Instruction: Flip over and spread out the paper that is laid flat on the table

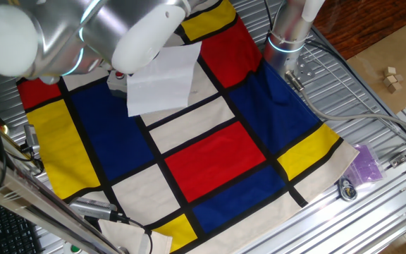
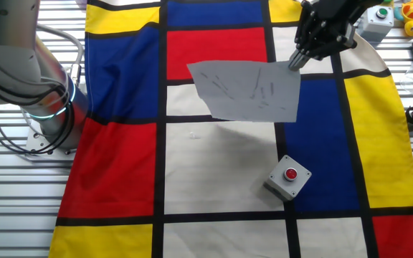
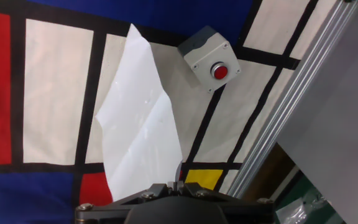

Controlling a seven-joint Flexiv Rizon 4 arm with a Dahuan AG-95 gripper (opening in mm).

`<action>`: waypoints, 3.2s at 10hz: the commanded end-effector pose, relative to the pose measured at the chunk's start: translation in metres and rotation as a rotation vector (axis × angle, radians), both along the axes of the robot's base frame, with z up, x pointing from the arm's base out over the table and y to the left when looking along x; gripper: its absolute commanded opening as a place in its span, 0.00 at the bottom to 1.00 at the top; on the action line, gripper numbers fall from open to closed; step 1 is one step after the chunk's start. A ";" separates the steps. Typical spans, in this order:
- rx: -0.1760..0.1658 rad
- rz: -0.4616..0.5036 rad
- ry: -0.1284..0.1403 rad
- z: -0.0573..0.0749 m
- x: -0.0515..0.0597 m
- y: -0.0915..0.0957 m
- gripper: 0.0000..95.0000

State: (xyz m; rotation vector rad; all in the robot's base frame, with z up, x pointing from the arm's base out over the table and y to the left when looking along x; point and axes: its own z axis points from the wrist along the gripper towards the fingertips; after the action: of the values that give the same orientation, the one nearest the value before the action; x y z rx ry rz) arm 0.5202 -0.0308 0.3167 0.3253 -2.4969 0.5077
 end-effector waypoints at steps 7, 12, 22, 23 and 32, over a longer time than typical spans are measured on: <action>-0.014 -0.062 -0.023 -0.015 0.006 0.019 0.00; 0.058 -0.209 -0.024 -0.017 0.025 0.032 0.00; 0.147 -0.303 -0.059 -0.033 0.030 0.031 0.00; 0.151 -0.308 -0.064 -0.035 0.030 0.031 0.00; 0.277 -0.367 -0.231 -0.057 0.014 0.025 0.00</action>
State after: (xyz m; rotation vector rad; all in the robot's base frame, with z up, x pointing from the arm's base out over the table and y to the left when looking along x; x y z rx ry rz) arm 0.5322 -0.0063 0.2594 -0.0954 -2.7637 0.0615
